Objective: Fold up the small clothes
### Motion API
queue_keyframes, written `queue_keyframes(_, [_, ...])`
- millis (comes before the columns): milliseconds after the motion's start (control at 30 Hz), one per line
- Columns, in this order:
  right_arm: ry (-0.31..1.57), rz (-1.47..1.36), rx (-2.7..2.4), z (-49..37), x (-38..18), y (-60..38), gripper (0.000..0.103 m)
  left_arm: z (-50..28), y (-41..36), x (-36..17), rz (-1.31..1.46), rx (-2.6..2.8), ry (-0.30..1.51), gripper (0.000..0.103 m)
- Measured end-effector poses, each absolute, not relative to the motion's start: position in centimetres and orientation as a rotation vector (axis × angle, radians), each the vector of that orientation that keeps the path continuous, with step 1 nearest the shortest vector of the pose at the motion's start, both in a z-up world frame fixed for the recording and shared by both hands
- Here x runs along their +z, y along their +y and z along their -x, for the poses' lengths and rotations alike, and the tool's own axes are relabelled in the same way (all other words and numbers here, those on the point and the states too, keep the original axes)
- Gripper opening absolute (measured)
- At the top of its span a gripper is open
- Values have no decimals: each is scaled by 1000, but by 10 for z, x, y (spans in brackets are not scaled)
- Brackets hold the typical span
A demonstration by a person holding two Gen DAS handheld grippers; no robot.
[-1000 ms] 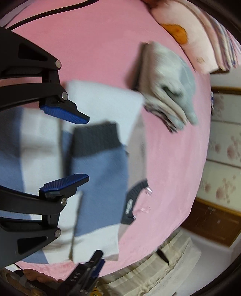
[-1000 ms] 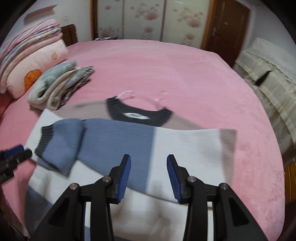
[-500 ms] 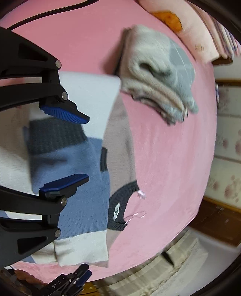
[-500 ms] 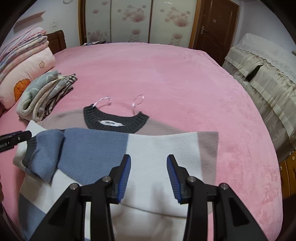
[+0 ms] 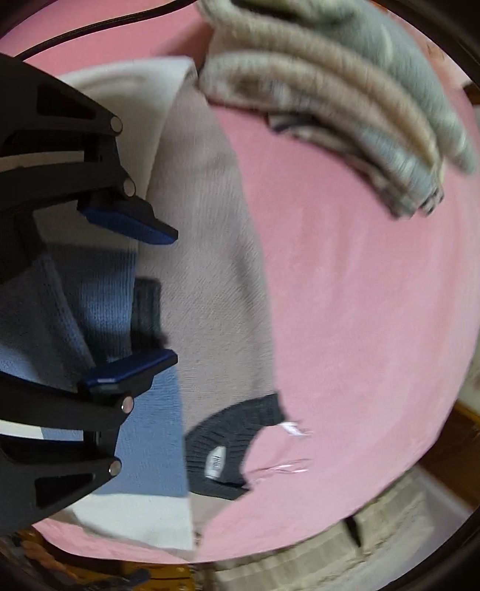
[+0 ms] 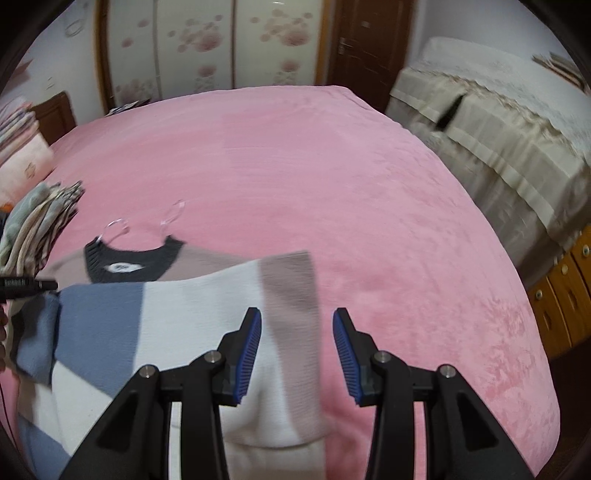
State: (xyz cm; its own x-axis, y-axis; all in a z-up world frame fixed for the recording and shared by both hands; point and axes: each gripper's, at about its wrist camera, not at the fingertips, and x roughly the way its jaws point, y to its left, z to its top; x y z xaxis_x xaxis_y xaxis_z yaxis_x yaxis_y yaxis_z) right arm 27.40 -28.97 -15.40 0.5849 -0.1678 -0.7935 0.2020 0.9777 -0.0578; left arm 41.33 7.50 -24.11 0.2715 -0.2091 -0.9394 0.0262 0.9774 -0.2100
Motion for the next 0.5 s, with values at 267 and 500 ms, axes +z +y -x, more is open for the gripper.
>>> queue_keyframes(267, [941,-127,-265,-284,-169,-327,41,-411,57,-248,68,-201,1313,43])
queue_keyframes(500, [949,-122,-277,-297,-180,-328,41,-396,39,-242,-99,-72,1235,6])
